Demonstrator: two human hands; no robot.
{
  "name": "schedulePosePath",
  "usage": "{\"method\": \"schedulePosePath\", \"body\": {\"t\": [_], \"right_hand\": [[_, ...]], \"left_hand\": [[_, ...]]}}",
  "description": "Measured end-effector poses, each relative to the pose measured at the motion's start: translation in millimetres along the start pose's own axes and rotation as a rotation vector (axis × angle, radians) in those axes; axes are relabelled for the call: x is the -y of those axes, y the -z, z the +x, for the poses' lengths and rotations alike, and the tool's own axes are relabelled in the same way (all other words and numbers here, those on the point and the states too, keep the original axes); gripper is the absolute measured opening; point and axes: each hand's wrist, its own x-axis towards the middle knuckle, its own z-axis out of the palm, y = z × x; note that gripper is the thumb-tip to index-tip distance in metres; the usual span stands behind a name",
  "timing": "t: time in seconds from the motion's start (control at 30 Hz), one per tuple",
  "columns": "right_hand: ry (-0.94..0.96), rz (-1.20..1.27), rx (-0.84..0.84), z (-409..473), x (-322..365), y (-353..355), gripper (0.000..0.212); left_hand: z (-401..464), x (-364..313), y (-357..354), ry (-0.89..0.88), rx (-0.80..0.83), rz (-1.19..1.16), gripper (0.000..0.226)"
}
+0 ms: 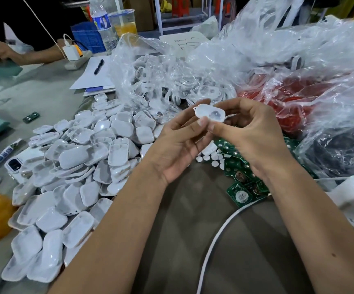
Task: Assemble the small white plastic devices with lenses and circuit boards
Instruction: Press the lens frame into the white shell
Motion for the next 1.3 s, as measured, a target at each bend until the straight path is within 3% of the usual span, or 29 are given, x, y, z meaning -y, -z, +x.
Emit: {"method": "schedulePosePath", "body": {"t": [0.23, 0.37, 0.53, 0.73, 0.83, 0.9, 1.0, 1.1, 1.17, 1.3], "right_hand": [[0.060, -0.105, 0.018, -2, 4, 1, 0.037], [0.215, -0.259, 0.026, -3, 7, -1, 0.021], [0.228, -0.373, 0.044, -4, 6, -3, 0.036], [0.237, -0.263, 0.030, -3, 8, 0, 0.035], [0.202, -0.227, -0.071, -2, 8, 3, 0.034], [0.154, -0.456, -0.135, 1, 3, 9, 0.034], [-0.006, -0.930, -0.004, 3, 2, 15, 0.022], [-0.098, -1.181, 0.200, 2, 7, 17, 0.036], [-0.139, -1.162, 0.269, 3, 10, 19, 0.042], [-0.184, -0.986, 0.208, 3, 11, 23, 0.020]], "left_hand": [[1, 3, -3, 0.015, -0.018, -0.115, 0.037], [4, 2, -4, 0.007, -0.055, -0.204, 0.036], [3, 3, -3, 0.023, -0.020, -0.202, 0.019], [2, 3, -7, 0.026, -0.039, -0.227, 0.035], [3, 1, -7, 0.017, -0.042, -0.287, 0.042], [3, 0, -6, 0.010, -0.061, -0.298, 0.038], [3, -3, -5, -0.007, -0.097, -0.315, 0.042], [3, -5, -5, -0.024, -0.121, -0.319, 0.051], [2, -5, -4, -0.027, -0.121, -0.306, 0.058], [2, -5, -2, -0.030, -0.082, -0.267, 0.060]]}}
